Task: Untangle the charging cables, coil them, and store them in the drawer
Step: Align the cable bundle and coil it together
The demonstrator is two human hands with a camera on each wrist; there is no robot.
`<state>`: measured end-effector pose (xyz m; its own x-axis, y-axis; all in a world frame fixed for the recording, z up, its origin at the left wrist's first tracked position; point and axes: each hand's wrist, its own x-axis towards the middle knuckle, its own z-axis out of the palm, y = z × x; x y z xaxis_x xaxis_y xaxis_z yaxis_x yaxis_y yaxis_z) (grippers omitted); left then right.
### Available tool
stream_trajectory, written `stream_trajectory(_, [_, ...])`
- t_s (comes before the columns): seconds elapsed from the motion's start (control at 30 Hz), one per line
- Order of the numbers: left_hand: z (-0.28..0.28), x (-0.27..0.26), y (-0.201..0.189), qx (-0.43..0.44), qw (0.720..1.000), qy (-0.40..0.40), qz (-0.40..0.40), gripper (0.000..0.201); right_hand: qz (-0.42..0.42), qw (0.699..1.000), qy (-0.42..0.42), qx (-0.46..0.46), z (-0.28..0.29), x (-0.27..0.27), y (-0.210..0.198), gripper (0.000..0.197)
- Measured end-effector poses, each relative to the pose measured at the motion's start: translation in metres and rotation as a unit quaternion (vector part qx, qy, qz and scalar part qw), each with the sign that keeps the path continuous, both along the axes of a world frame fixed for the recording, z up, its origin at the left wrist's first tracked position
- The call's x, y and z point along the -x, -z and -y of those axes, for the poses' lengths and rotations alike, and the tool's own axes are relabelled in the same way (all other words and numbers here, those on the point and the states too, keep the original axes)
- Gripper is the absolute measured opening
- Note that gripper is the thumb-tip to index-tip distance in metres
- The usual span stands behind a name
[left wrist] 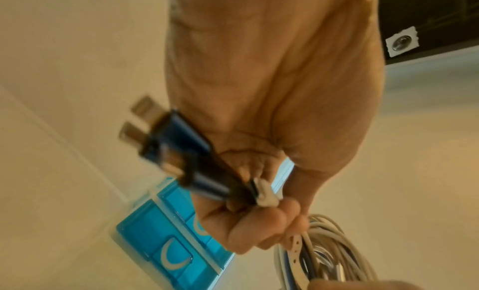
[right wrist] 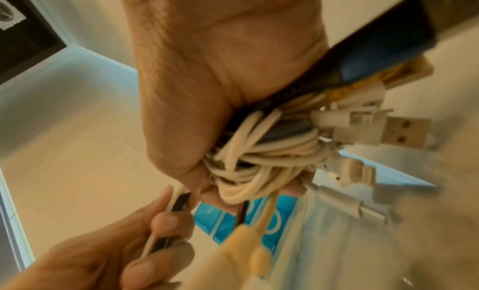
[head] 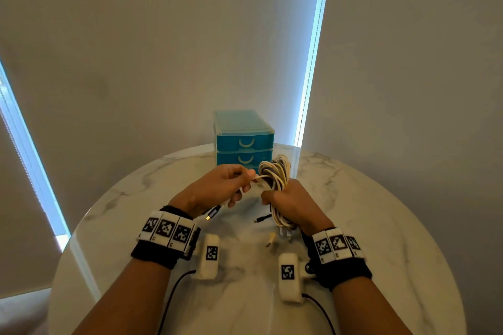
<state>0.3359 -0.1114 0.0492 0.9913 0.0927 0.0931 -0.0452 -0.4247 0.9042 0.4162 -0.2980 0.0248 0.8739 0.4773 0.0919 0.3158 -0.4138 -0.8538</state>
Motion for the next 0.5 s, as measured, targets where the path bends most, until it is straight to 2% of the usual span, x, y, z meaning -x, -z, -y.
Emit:
stream_trajectory(0.1, [-0.002, -0.003, 0.003, -0.064, 0.997, -0.006, 0.042, 0.024, -0.025, 1.0, 0.004, -0.017, -0.003, -0.001, 0.001, 0.003])
stream_trajectory(0.2, [-0.005, -0.003, 0.006, -0.099, 0.993, -0.019, 0.066, 0.021, -0.077, 0.995, -0.012, -0.059, -0.002, 0.0, -0.001, 0.01])
stream_trajectory(0.3, [-0.006, -0.003, 0.006, -0.119, 0.988, -0.06, 0.084, 0.018, -0.082, 0.994, -0.031, -0.06, -0.004, 0.005, -0.003, 0.006])
stream_trajectory(0.43, [-0.006, 0.001, 0.0, -0.102, 0.986, -0.091, 0.091, 0.016, -0.07, 0.994, -0.066, -0.049, -0.005, 0.012, -0.009, 0.018])
stream_trajectory(0.5, [-0.003, 0.004, -0.004, -0.087, 0.987, -0.097, 0.095, 0.015, -0.086, 0.992, -0.083, -0.045, -0.004, 0.015, -0.012, 0.032])
